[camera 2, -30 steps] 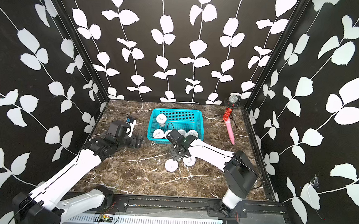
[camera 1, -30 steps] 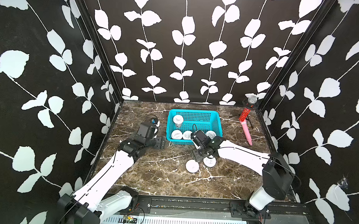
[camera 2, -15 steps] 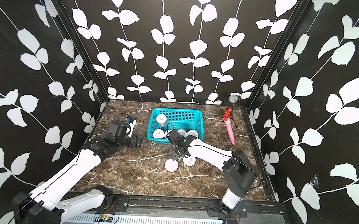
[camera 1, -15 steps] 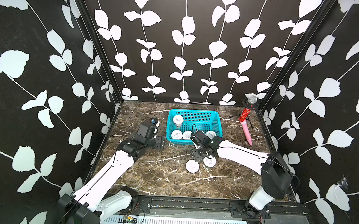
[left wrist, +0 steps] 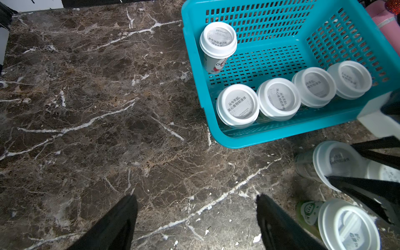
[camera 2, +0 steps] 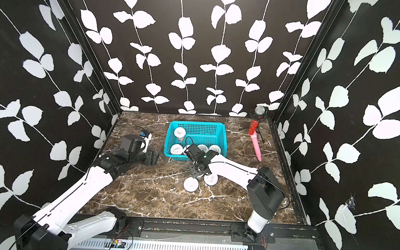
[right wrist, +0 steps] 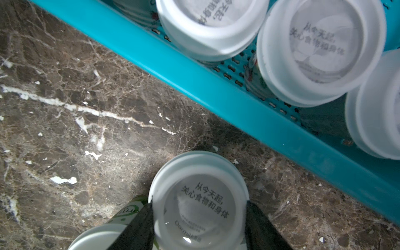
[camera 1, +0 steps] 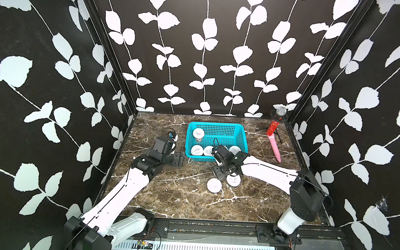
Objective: Put the yogurt in the basket
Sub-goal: Pick up the yogurt from the center of the board.
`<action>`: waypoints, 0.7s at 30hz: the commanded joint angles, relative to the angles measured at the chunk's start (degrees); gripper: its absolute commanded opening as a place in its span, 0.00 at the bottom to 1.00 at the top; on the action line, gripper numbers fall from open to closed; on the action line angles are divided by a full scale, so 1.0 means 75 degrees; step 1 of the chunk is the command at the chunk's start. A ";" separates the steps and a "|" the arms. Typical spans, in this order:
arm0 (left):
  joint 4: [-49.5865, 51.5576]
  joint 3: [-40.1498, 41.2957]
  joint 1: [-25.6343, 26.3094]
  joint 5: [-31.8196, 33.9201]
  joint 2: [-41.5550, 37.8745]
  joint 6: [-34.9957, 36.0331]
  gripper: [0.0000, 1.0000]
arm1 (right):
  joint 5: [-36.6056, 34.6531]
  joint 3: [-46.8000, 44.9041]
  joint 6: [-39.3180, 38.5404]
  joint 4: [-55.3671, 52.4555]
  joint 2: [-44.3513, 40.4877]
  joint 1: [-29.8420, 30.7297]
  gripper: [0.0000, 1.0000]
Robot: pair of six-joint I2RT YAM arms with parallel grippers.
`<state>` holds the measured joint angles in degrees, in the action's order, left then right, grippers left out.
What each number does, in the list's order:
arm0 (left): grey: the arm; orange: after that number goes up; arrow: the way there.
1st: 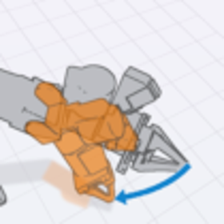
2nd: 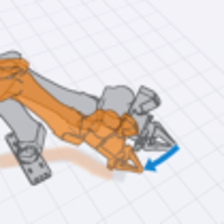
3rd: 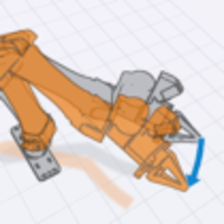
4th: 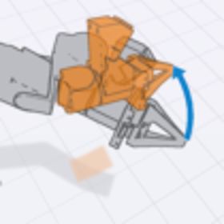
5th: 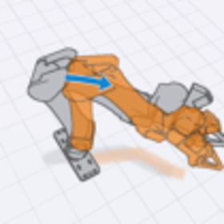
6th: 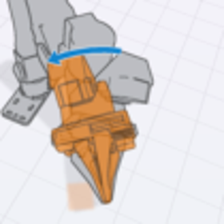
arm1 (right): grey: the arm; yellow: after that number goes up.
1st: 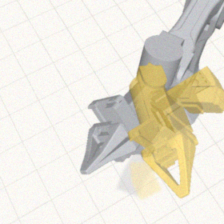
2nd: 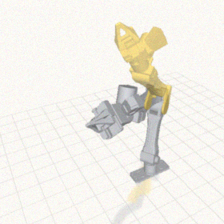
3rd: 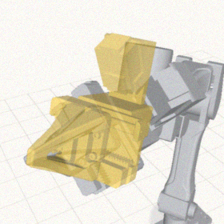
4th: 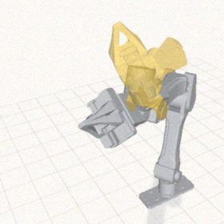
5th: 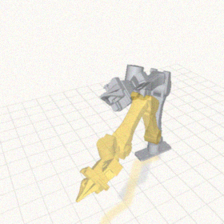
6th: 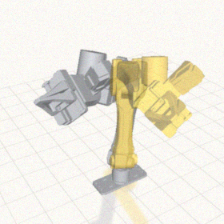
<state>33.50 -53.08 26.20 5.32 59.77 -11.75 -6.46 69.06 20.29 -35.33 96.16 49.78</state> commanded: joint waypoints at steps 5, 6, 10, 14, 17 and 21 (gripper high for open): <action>0.0128 0.0033 -0.0036 -0.0018 -0.0094 0.0096 0.86 | 0.0490 0.0150 -0.0232 0.0032 -0.0468 0.0020 0.56; 0.0125 0.0028 -0.0036 -0.0018 -0.0104 0.0101 0.86 | 0.0531 0.0133 -0.0234 0.0055 -0.0520 0.0019 0.56; 0.0128 0.0034 -0.0036 -0.0035 -0.0095 0.0095 0.86 | 0.0716 0.0119 -0.0257 0.0215 -0.0870 0.0019 0.56; 0.0127 0.0024 -0.0035 -0.0031 -0.0098 0.0096 0.86 | 0.0866 0.0141 -0.0281 0.0325 -0.1098 0.0007 0.56; 0.0128 0.0023 -0.0030 -0.0036 -0.0116 0.0098 0.86 | 0.1099 0.0166 -0.0325 0.0412 -0.1246 -0.0034 0.56; 0.0134 0.0033 -0.0035 -0.0021 -0.0120 0.0104 0.86 | 0.1494 0.0144 -0.0323 0.0642 -0.1484 -0.0150 0.55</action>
<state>33.50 -53.08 26.20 5.32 59.77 -11.73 2.13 69.06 18.46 -32.99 87.24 49.28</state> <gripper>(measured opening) 0.863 0.596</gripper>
